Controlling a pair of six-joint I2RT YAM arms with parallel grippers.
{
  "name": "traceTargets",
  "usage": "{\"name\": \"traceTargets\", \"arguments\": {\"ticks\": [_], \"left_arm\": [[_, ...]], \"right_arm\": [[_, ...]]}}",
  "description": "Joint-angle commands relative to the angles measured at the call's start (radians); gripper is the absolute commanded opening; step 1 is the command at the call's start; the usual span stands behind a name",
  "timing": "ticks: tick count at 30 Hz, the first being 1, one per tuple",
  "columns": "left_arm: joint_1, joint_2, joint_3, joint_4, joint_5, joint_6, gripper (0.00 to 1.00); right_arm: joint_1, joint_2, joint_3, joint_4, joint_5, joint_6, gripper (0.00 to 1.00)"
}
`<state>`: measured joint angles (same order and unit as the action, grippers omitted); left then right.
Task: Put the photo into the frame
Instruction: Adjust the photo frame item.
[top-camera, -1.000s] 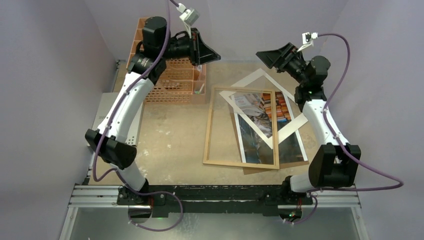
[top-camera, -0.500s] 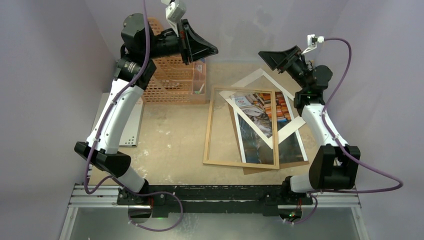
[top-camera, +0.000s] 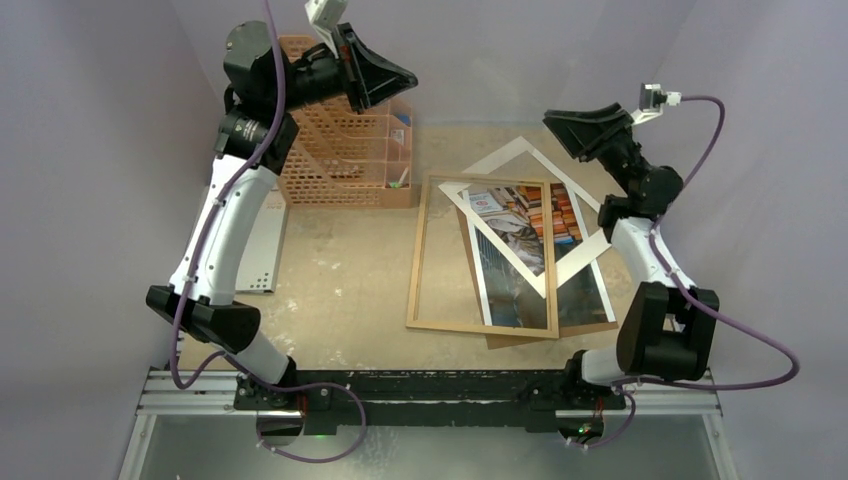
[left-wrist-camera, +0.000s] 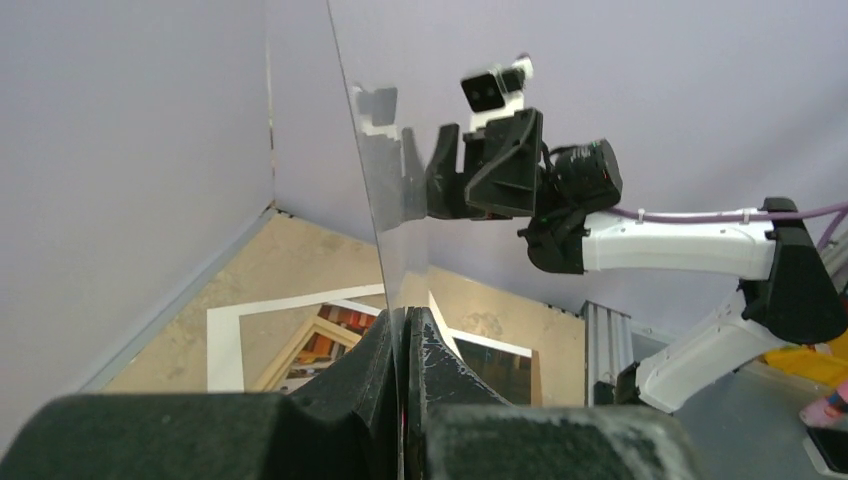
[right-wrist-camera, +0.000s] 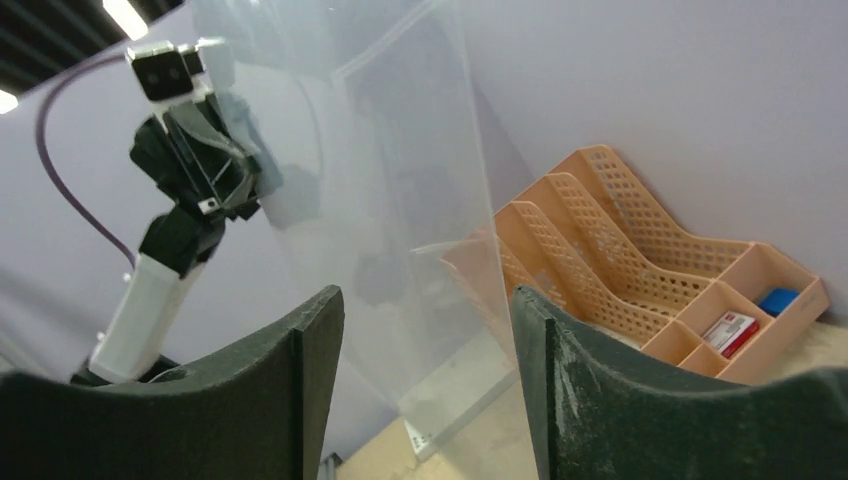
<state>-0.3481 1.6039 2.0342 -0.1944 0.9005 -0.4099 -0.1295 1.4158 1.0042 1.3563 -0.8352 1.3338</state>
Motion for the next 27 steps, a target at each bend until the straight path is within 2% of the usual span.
{"name": "traceTargets", "arguments": {"ticks": [1, 4, 7, 10, 13, 16, 18, 24, 27], "left_arm": [[0.057, -0.017, -0.018, 0.167, -0.006, -0.104, 0.0], [0.064, 0.013, -0.025, 0.269, 0.051, -0.185, 0.0], [0.066, 0.039, -0.025, 0.315, 0.078, -0.229, 0.0], [0.066, 0.049, -0.024, 0.354, 0.098, -0.259, 0.0], [0.066, 0.051, -0.022, 0.38, 0.123, -0.276, 0.0], [0.066, 0.041, -0.033, 0.4, 0.15, -0.291, 0.0], [0.066, 0.024, -0.049, 0.425, 0.163, -0.308, 0.0], [0.066, -0.005, -0.072, 0.482, 0.204, -0.353, 0.0], [0.067, -0.018, -0.081, 0.477, 0.202, -0.342, 0.0]], "right_arm": [[-0.069, 0.035, -0.03, 0.314, -0.033, 0.226, 0.6], [-0.063, 0.063, 0.044, 0.374, -0.065, 0.249, 0.5], [-0.05, 0.087, 0.091, 0.391, -0.092, 0.255, 0.52], [-0.042, 0.097, 0.112, 0.332, -0.097, 0.224, 0.67], [-0.036, 0.071, 0.107, 0.12, -0.039, 0.052, 0.86], [-0.005, 0.049, 0.16, -0.179, 0.038, -0.191, 0.96], [0.027, 0.056, 0.215, -0.294, 0.084, -0.284, 0.99], [0.038, 0.139, 0.289, -0.286, 0.084, -0.202, 0.99], [0.044, 0.166, 0.295, -0.179, 0.036, -0.1, 0.98]]}}
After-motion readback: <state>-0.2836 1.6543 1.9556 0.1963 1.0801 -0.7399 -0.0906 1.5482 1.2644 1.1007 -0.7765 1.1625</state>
